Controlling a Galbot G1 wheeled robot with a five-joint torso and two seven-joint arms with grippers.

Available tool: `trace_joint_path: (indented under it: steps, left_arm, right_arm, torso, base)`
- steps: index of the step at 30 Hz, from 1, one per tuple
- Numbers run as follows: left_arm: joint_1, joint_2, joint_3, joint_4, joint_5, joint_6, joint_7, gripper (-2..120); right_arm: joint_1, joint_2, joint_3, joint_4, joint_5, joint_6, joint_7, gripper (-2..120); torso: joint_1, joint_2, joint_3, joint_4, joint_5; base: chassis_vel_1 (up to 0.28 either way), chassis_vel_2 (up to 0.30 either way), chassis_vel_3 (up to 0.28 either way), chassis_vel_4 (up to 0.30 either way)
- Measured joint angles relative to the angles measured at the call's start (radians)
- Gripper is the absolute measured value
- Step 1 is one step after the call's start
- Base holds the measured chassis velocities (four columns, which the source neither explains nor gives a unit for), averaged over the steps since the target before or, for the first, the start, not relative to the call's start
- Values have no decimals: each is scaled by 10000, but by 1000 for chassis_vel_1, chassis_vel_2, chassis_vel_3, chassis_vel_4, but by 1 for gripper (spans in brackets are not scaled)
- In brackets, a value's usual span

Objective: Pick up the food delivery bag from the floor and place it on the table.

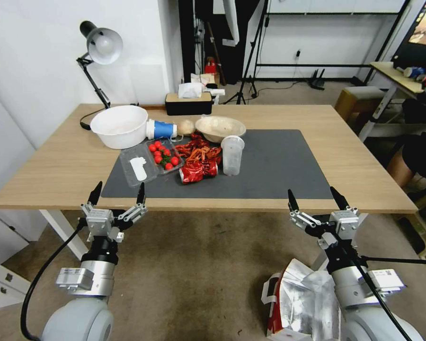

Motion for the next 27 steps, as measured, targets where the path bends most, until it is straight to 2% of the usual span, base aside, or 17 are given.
trace_joint_path:
  steps: [27]
  left_arm:
    - [45,6,41,58,24,-119,82,99]
  right_arm:
    - [26,82,-43,12,85,-48,157,100]
  torso:
    - [-567,-1307,-735,1,0]
  base:
    - [0,0,0,0]
